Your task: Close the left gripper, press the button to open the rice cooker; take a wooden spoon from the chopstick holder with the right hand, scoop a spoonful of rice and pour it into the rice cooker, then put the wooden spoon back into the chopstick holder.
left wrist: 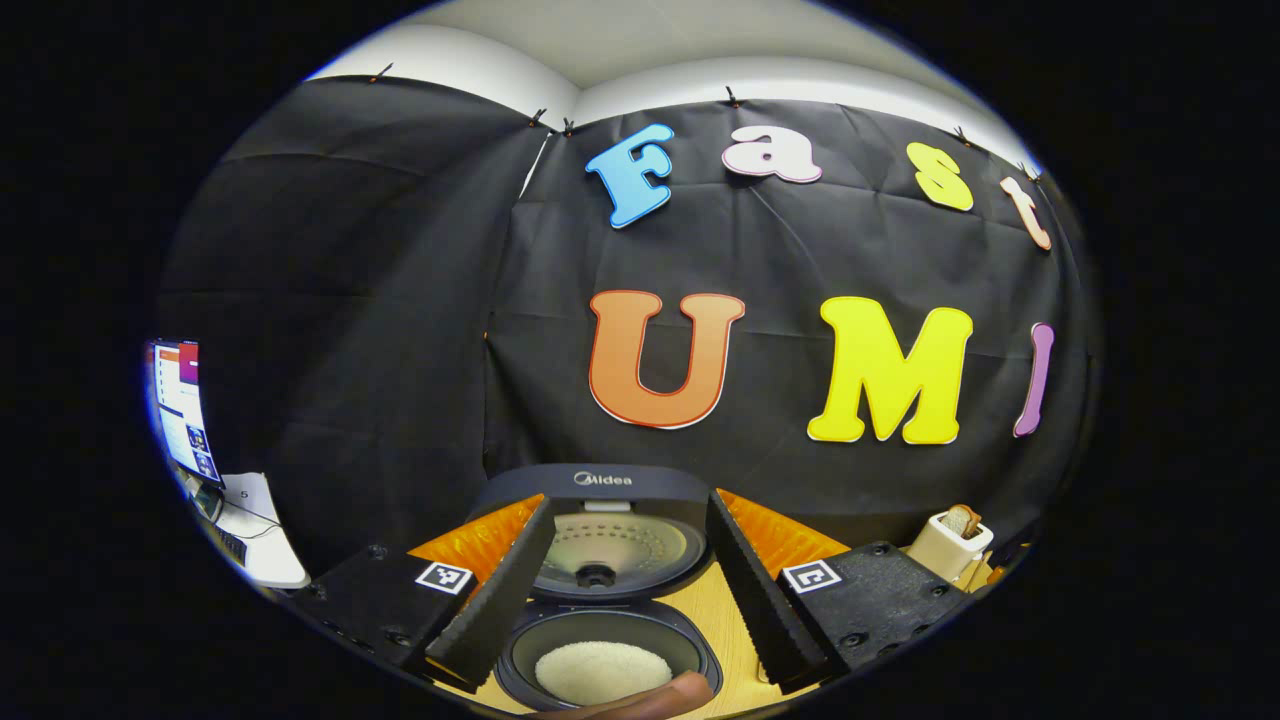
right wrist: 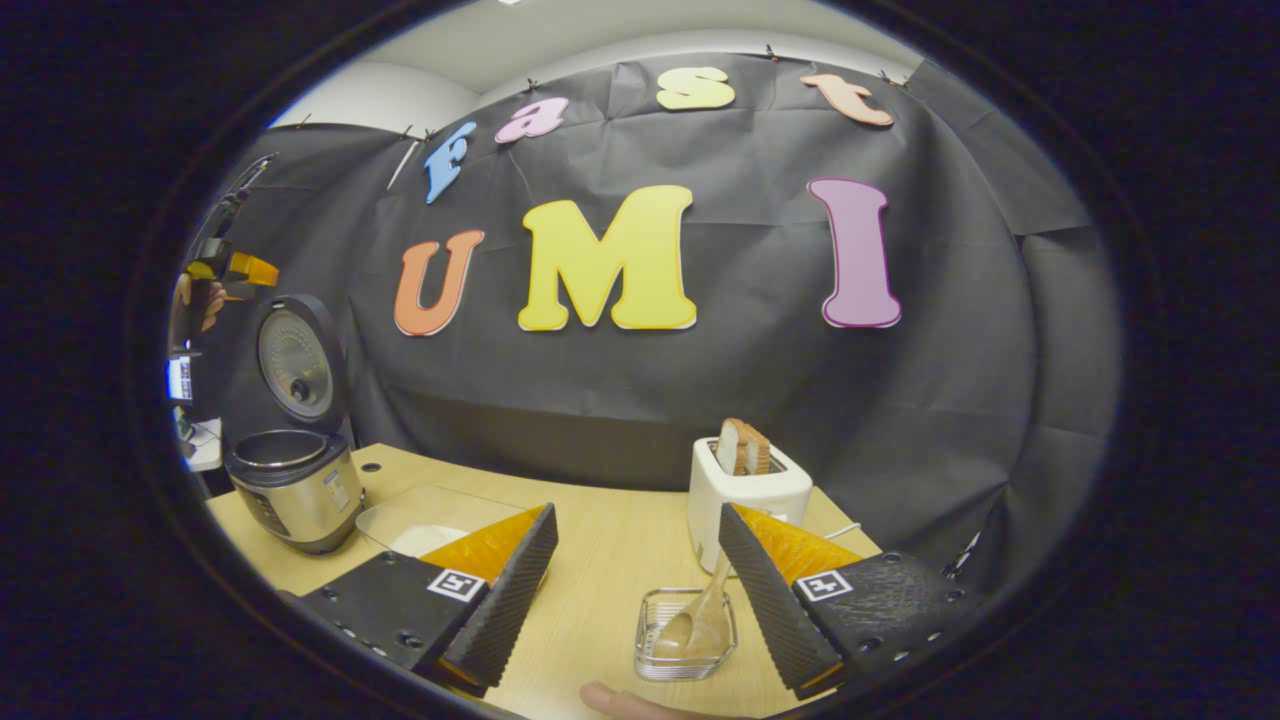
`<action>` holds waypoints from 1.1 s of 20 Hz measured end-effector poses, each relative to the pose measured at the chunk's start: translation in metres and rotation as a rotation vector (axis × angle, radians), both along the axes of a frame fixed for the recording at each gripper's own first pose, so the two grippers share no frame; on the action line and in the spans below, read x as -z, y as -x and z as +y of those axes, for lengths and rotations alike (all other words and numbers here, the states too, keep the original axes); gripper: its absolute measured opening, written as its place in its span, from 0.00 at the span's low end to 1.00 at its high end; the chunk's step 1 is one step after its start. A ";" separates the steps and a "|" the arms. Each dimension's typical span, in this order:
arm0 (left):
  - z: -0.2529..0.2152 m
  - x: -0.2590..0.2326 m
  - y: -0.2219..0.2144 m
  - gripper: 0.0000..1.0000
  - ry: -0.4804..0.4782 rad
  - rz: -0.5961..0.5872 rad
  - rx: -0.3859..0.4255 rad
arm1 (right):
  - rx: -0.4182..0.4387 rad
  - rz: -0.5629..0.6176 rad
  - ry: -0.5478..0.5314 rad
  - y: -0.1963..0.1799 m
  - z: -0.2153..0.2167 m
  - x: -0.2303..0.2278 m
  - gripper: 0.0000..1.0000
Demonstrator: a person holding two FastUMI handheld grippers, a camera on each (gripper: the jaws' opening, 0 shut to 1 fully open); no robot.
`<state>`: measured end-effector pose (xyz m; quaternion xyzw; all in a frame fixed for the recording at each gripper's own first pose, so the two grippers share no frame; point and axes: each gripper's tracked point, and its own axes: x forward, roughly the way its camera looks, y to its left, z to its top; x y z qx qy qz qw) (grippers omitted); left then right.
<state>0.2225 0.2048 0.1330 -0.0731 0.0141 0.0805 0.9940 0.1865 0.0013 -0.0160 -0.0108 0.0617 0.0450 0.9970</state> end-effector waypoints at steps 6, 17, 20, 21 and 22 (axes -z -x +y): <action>0.024 -0.027 -0.048 0.96 -0.037 -0.008 -0.003 | 0.022 -0.031 0.017 0.013 -0.012 -0.005 0.97; 0.023 0.017 -0.079 0.95 -0.057 0.168 0.036 | -0.006 -0.045 0.034 0.024 0.002 -0.005 0.96; 0.019 0.019 -0.065 0.96 -0.061 0.151 0.029 | -0.022 -0.045 0.015 0.031 0.011 -0.003 0.97; 0.017 0.020 -0.060 0.97 -0.063 0.143 0.028 | -0.029 -0.045 0.010 0.034 0.013 -0.002 0.97; 0.014 0.022 -0.054 0.97 -0.076 0.133 0.030 | -0.035 -0.043 0.009 0.038 0.016 -0.001 0.96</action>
